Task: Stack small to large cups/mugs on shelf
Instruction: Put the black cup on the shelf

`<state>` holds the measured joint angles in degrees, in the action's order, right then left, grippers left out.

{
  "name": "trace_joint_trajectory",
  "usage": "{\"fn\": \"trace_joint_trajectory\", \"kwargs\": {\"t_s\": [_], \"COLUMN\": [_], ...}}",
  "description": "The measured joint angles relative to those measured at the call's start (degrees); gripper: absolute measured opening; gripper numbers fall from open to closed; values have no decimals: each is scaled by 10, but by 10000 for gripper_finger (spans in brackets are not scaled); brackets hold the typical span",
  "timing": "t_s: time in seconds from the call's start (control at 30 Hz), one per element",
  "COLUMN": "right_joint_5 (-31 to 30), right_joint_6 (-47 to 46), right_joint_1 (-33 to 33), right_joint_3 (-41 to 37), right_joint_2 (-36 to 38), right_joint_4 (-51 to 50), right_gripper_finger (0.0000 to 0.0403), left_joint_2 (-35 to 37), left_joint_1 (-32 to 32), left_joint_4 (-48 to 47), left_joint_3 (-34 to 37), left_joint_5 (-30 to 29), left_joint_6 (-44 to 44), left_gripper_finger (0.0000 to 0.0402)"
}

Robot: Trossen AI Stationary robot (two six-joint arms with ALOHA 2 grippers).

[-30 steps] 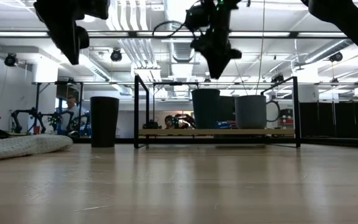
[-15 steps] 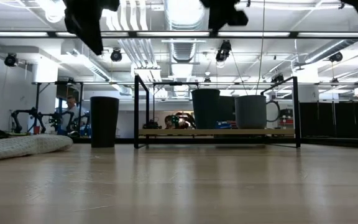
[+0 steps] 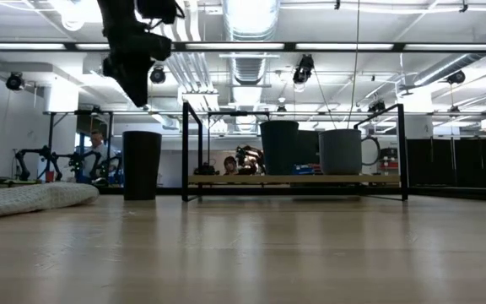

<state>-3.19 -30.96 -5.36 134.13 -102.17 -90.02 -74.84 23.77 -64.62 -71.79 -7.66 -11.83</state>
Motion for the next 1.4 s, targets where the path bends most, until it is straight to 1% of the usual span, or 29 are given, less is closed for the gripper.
{"fn": "trace_joint_trajectory", "kwargs": {"t_s": [0.1, 0.17, 0.23, 0.37, 0.43, 0.5, 0.67, 0.8, 1.13, 1.4], "right_joint_5": [-6, -20, -35, -46, -46, -46, -50, -60, -60, -62], "right_joint_6": [-31, -51, -67, -96, -100, -100, -115, -122, -126, -126], "right_joint_1": [-37, -57, -73, -95, -104, -110, -118, -119, -119, -119], "right_joint_3": [0, -1, -2, -4, -4, -4, -4, -4, -4, -4], "right_joint_2": [0, -2, -3, -3, -3, -3, -3, -3, -3, -3], "right_joint_4": [0, 0, 1, 0, 0, 0, 0, 0, 1, 3], "right_gripper_finger": [63, 63, 63, 63, 63, 63, 63, 63, 63, 63], "left_joint_2": [-21, -40, -60, -88, -95, -98, -103, -107, -107, -107], "left_joint_1": [2, 2, 3, 3, 4, 4, 12, 27, 61, 62], "left_joint_4": [13, 13, 11, 11, 12, 11, 11, 11, 11, 12], "left_joint_3": [0, 0, -1, -9, -12, -13, -11, -10, -7, 9], "left_joint_5": [43, 43, 31, -38, -46, -40, -32, -7, 0, 14], "left_joint_6": [37, 49, 61, 64, 63, 63, 63, 63, 63, 63], "left_gripper_finger": [116, 116, 116, 116, 116, 116, 116, 116, 116, 116]}}
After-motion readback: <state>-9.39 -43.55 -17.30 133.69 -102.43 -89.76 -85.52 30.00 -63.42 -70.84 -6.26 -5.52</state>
